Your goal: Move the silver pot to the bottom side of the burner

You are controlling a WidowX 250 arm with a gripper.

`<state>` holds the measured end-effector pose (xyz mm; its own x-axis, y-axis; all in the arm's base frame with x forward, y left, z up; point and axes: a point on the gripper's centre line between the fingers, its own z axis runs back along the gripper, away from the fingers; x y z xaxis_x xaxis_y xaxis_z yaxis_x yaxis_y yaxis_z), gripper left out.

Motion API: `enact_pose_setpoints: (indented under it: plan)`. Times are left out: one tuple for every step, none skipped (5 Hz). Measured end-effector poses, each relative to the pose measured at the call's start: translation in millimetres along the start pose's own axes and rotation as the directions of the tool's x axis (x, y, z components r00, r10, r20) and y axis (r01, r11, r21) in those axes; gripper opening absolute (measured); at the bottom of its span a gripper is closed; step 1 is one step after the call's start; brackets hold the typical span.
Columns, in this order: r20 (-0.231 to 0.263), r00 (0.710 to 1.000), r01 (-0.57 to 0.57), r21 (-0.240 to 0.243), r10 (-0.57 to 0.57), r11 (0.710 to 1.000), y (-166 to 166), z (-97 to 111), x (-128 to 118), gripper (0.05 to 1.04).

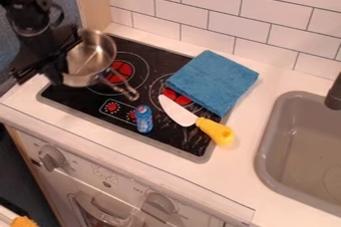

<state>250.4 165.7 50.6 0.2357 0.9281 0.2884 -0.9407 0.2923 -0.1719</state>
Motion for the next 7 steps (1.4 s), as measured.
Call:
enact_pose_setpoints:
  plan:
    - [-0.018,1.0,-0.004,0.041,0.005,0.999,17.2,-8.1,-1.0,0.077]
    - [-0.046,0.999,-0.026,0.066,0.029,0.997,25.4,-23.8,-3.3,0.077]
    - [-0.038,0.998,-0.038,0.086,0.042,0.996,28.7,-26.4,-1.1,0.108]
    - [-0.045,0.997,-0.059,0.122,0.065,0.991,31.3,-29.7,0.6,0.305]
    - [-0.044,0.996,-0.067,0.123,0.073,0.99,30.5,-29.4,1.0,0.576]
    - [-0.044,0.997,-0.058,0.126,0.064,0.99,28.5,-29.0,-0.7,0.878]
    - [-0.05,0.997,-0.046,0.133,0.053,0.99,26.0,-26.5,-2.9,1.009]
